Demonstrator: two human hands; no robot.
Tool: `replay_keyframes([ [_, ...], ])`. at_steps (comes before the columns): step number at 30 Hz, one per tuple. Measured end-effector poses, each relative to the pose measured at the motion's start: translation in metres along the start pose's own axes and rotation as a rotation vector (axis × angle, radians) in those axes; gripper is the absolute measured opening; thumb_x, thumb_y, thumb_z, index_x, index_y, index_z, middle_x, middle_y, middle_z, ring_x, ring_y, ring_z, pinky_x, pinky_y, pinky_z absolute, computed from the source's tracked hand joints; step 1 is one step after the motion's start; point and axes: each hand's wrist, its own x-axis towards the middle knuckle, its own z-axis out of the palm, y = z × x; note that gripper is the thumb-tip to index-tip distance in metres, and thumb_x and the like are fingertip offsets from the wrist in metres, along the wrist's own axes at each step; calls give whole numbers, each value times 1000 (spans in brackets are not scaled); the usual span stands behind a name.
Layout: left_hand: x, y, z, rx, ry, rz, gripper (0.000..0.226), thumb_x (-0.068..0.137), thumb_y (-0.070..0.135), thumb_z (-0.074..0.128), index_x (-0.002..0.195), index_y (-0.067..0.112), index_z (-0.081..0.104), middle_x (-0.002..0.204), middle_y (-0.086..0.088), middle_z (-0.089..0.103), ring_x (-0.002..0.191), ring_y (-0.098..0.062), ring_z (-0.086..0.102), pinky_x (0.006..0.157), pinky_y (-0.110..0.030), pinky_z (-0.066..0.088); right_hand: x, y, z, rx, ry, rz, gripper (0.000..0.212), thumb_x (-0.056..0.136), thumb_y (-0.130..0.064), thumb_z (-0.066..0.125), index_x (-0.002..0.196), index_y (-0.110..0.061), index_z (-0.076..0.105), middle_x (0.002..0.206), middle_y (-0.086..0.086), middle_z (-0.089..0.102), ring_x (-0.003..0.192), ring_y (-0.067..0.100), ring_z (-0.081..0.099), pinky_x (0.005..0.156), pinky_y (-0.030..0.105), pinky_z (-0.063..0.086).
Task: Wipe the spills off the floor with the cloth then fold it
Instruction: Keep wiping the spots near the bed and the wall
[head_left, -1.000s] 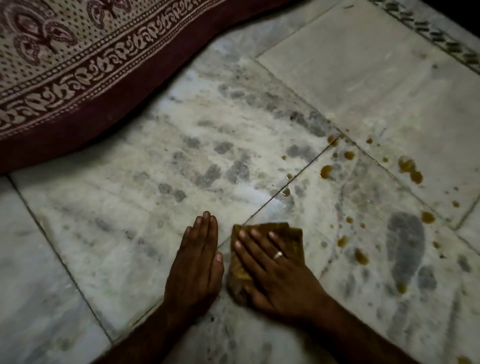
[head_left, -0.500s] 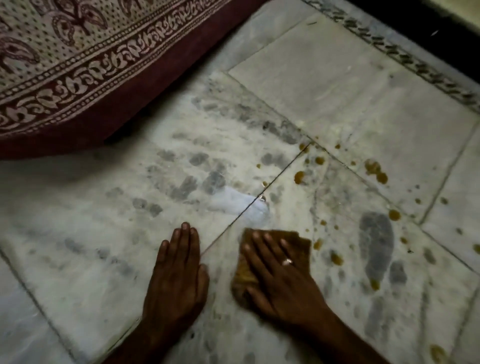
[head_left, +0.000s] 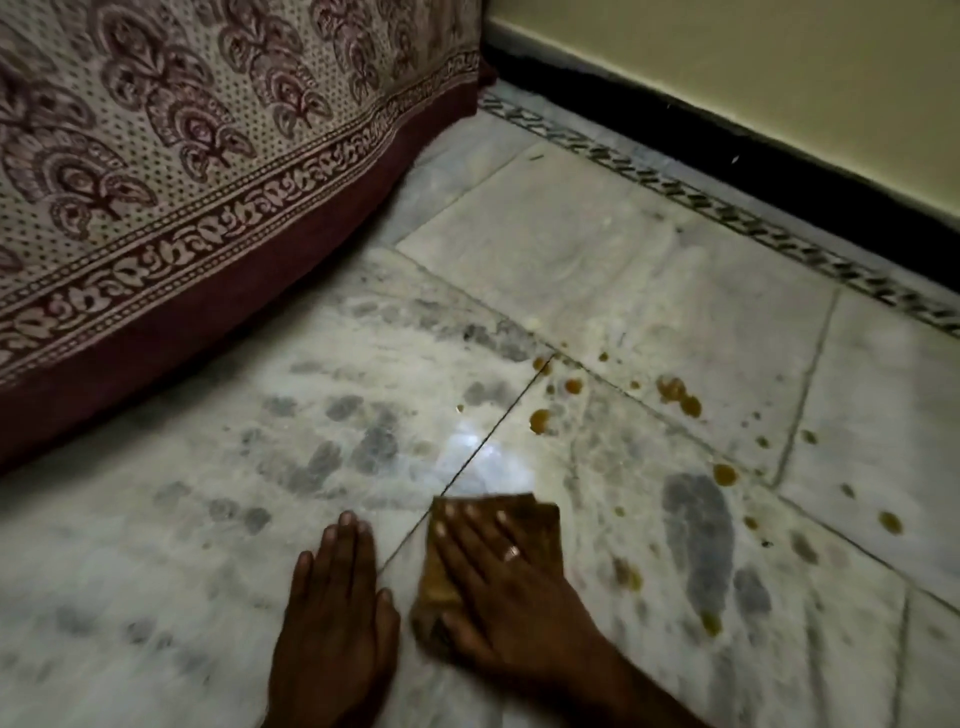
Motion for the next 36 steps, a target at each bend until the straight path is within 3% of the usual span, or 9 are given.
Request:
replay_keyframes([
  [4,45,12,6,41,-60,62,68,88,32,36,147,-3,42,156,-21,39,141,-36,44,116,-46,22,-11,42,-1,-4,17,160,72,96,-50,45,157,-14,34,167,4,22,153,21,27,121,44,22],
  [8,49,13,13,65,-45,66,70,86,32,37,147,-3,42,155,-21,40,142,-35,41,116,-50,26,72,67,-8,45,-3,323,74,100,-57,21,163,-19,11,169,-1,0,158,16,-1,126,41,2],
  [11,47,12,17,82,10,80,68,87,30,38,146,-3,43,155,-21,40,141,-35,42,114,-52,29,107,48,-4,42,31,281,73,100,-55,27,161,-15,22,169,4,14,157,19,7,124,40,1],
  [16,48,13,21,98,77,86,66,87,29,39,144,-4,44,153,-23,42,140,-37,44,112,-53,33,55,65,-7,-26,-40,-56,71,98,-49,41,160,-17,26,167,4,25,155,20,21,126,41,11],
  [19,48,14,19,88,40,90,69,86,29,39,145,-5,42,154,-24,40,142,-37,41,113,-52,31,80,92,-12,-40,26,128,69,99,-48,35,159,-14,30,166,4,20,154,23,26,125,38,5],
  [22,49,14,18,79,18,98,69,86,28,38,145,-6,41,154,-24,39,143,-37,40,113,-51,32,132,80,-11,8,-25,243,73,101,-55,23,162,-17,14,170,1,5,158,17,5,124,35,-10],
  [24,49,14,18,71,24,100,68,86,27,39,145,-7,42,154,-24,40,142,-37,41,113,-51,32,150,59,-8,38,-44,216,71,103,-54,24,162,-16,12,171,2,4,158,18,1,124,38,-9],
  [30,45,12,17,28,35,116,66,92,27,36,150,-5,33,160,-21,30,149,-33,30,117,-50,30,84,62,-7,-7,-56,-67,69,97,-45,39,159,-16,29,166,6,25,155,22,21,126,39,7],
  [36,48,14,14,39,3,101,68,92,28,37,152,-5,29,161,-22,28,150,-33,28,120,-49,27,129,66,-11,-1,-89,202,76,96,-56,13,162,-19,11,171,0,4,158,16,1,123,33,-12],
])
